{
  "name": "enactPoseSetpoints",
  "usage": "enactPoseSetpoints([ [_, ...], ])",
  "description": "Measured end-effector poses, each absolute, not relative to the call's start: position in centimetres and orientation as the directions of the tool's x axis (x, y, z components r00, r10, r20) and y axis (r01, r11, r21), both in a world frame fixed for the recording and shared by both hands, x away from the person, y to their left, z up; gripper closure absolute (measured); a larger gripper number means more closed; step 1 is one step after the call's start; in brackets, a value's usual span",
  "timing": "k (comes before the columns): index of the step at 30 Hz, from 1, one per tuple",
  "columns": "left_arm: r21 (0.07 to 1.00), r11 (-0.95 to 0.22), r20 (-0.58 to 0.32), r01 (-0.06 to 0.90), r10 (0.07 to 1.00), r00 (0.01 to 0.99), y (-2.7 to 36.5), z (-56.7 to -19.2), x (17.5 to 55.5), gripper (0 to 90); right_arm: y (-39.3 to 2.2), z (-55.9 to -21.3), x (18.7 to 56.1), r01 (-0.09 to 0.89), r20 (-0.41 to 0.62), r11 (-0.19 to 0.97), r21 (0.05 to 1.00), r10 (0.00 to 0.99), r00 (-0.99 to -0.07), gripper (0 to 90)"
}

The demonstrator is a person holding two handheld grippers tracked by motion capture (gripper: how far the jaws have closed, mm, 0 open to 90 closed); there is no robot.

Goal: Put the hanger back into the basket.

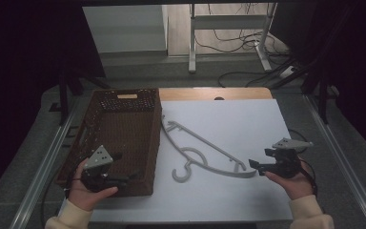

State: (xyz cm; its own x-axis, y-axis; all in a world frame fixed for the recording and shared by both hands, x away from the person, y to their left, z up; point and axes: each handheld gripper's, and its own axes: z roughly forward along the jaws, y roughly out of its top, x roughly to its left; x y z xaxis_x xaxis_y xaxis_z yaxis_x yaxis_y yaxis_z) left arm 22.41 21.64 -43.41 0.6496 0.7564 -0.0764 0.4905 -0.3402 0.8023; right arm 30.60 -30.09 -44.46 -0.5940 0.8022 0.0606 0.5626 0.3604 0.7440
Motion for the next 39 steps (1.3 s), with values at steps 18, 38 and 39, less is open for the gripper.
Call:
enactPoseSetpoints([
  [18,0.801,-0.348,-0.059,0.488,0.763,0.643,21.8,-43.3,22.7,16.2,-29.7,-44.8,31.4,0.564,0.063,0.372,0.738,0.794,-0.605,21.5],
  [38,0.803,-0.353,-0.05,0.48,0.763,0.645,21.8,-43.1,22.1,16.2,-24.3,-44.9,32.6,0.557,0.026,0.466,0.688,0.75,-0.661,21.4],
  [39,0.803,-0.353,-0.051,0.481,0.763,0.645,21.8,-43.1,22.1,16.2,-24.0,-45.1,32.7,0.555,0.021,0.478,0.681,0.745,-0.667,21.5],
])
